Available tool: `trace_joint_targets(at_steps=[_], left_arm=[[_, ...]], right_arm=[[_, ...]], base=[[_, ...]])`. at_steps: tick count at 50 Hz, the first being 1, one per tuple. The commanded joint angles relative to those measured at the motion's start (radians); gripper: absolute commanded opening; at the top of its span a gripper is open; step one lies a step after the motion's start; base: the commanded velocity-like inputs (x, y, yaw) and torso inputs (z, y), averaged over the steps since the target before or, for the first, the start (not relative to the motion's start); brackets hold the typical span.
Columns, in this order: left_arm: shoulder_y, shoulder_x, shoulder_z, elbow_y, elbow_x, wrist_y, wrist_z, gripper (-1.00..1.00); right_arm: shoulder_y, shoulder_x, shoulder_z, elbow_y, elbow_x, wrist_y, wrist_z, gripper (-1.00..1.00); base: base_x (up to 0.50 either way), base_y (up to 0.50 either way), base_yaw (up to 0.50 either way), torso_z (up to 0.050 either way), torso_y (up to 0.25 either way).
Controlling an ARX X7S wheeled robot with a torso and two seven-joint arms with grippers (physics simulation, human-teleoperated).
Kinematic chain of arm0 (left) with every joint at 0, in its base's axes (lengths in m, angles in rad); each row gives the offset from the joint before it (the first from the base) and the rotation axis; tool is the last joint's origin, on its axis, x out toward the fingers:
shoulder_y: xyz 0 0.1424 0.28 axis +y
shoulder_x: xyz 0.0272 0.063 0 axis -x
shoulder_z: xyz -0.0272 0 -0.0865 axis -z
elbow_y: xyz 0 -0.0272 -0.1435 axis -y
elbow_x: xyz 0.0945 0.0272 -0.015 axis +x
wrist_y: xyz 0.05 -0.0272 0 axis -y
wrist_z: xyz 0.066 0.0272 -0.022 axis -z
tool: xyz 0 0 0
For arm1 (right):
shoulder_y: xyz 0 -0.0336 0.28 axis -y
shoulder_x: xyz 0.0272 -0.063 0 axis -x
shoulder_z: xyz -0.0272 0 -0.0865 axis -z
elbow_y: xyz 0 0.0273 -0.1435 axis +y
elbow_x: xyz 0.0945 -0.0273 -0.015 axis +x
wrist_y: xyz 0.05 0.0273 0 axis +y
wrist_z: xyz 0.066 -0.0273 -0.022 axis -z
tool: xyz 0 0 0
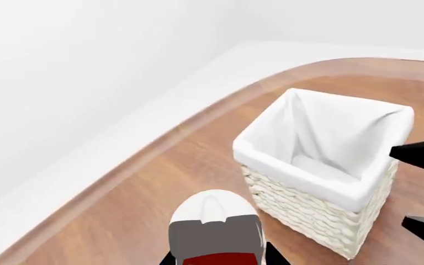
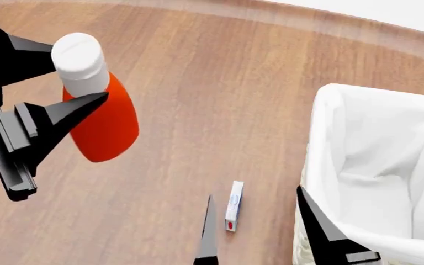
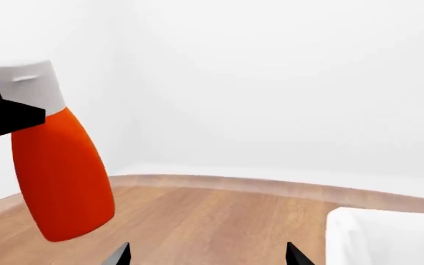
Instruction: Pick up the ketchup, and put it in the basket.
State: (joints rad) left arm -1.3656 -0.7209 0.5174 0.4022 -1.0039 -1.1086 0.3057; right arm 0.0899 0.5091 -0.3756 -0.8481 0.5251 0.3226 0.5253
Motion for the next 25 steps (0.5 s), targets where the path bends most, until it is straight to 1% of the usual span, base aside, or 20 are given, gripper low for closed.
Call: trace_joint_targets(at_steps=[1,4,14,25], left_arm=[[-0.054,0.04,0.038,-0.107,0.046,0.071,0.152,-1.0],[-0.052,0.047,0.056,-0.112,0.063,0.079,0.161,-1.0],[-0.08,0.065,0.084,-0.133,0.081,0.063,0.16,-1.0],[-0.087,0.082,0.096,-0.145,0.092,0.063,0.149,-1.0]], right_arm=[[0.103,0.042,0.0,-0.079,0.045,0.153,-0.023,1.0],[0.135,0.07,-0.031,-0.094,0.057,0.207,-0.044,1.0],[0.233,0.081,-0.076,-0.132,0.101,0.312,-0.05,1.0],[0.317,0.043,-0.111,-0.14,0.138,0.369,-0.041,1.0]], base=[[0.0,0.0,0.0,0.0,0.0],[0.0,0.0,0.0,0.0,0.0],[0.0,0.0,0.0,0.0,0.0],[0.0,0.0,0.0,0.0,0.001]])
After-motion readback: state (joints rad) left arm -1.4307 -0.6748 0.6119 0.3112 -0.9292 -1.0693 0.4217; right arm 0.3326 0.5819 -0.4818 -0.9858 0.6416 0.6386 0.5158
